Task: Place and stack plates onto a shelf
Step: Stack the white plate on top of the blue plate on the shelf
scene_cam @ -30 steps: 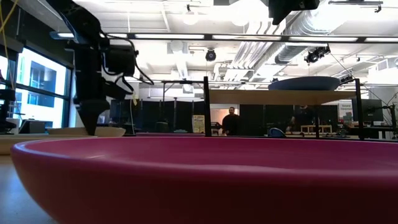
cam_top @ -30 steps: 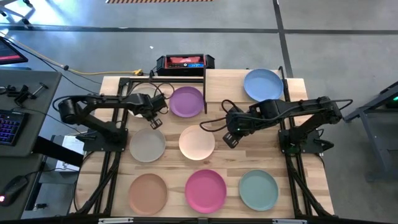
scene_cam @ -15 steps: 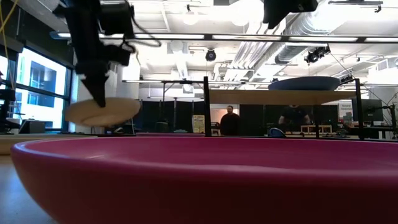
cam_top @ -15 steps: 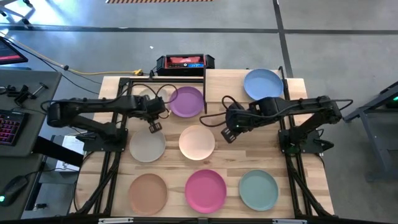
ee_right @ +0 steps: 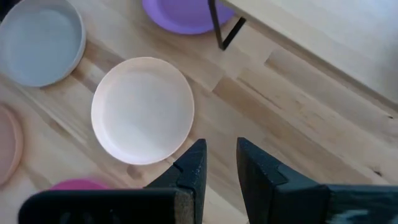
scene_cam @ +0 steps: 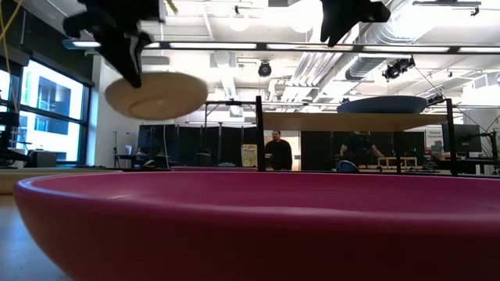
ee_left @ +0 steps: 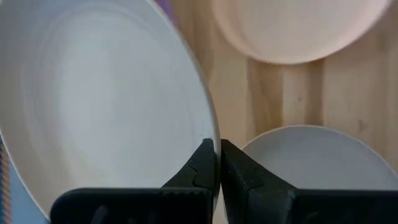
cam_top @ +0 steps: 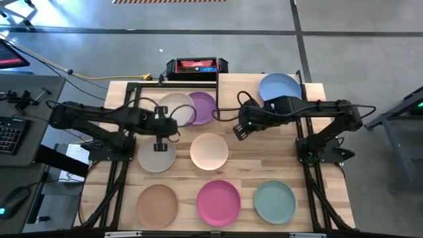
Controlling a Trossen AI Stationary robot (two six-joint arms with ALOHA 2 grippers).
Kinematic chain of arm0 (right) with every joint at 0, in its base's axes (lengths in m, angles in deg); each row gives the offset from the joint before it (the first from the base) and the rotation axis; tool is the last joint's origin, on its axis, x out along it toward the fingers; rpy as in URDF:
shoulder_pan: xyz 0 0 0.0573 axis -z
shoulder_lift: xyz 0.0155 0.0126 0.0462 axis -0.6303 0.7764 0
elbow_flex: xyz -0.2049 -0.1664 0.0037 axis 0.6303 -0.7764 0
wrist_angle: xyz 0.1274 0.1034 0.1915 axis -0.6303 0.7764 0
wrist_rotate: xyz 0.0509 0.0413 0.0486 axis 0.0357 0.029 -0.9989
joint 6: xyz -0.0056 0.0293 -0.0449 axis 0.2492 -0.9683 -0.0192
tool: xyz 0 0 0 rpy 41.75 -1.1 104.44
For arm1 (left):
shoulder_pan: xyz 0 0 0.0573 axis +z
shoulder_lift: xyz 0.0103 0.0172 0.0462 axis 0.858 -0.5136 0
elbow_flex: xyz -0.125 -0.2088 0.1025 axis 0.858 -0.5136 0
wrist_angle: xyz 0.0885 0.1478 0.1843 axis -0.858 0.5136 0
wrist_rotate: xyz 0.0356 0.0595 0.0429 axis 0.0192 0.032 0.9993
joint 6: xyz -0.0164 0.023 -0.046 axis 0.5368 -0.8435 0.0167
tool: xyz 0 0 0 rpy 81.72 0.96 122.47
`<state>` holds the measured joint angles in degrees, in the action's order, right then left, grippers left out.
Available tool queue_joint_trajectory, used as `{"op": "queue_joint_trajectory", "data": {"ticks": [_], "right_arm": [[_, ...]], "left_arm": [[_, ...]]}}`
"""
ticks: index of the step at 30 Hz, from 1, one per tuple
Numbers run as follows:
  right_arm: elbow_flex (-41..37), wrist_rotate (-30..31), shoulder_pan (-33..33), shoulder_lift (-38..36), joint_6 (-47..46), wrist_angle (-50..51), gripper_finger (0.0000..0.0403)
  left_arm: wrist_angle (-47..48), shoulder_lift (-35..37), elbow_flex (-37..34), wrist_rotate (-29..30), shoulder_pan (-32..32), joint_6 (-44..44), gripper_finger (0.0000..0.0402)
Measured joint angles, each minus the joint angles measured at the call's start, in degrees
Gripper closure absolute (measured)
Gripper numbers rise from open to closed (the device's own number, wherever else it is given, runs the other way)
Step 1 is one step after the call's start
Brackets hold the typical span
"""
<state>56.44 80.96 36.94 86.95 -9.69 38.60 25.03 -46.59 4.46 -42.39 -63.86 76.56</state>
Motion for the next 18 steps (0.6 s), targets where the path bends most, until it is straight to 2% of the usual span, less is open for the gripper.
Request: {"op": "queue_joint_trajectory", "data": {"ticks": [8, 18], "right_arm": [[0.0, -2.6, 1.8, 0.0, 5.8, -0.6, 0.0330], [0.0, -3.4, 2.5, 0.0, 6.0, -9.6, 0.0271]], "left_arm": [[0.1, -0.9, 3.5, 2.5, -10.1, -3.0, 0.0401], [0.1, -7.1, 6.0, 5.0, -18.0, -7.1, 0.0401]]}}
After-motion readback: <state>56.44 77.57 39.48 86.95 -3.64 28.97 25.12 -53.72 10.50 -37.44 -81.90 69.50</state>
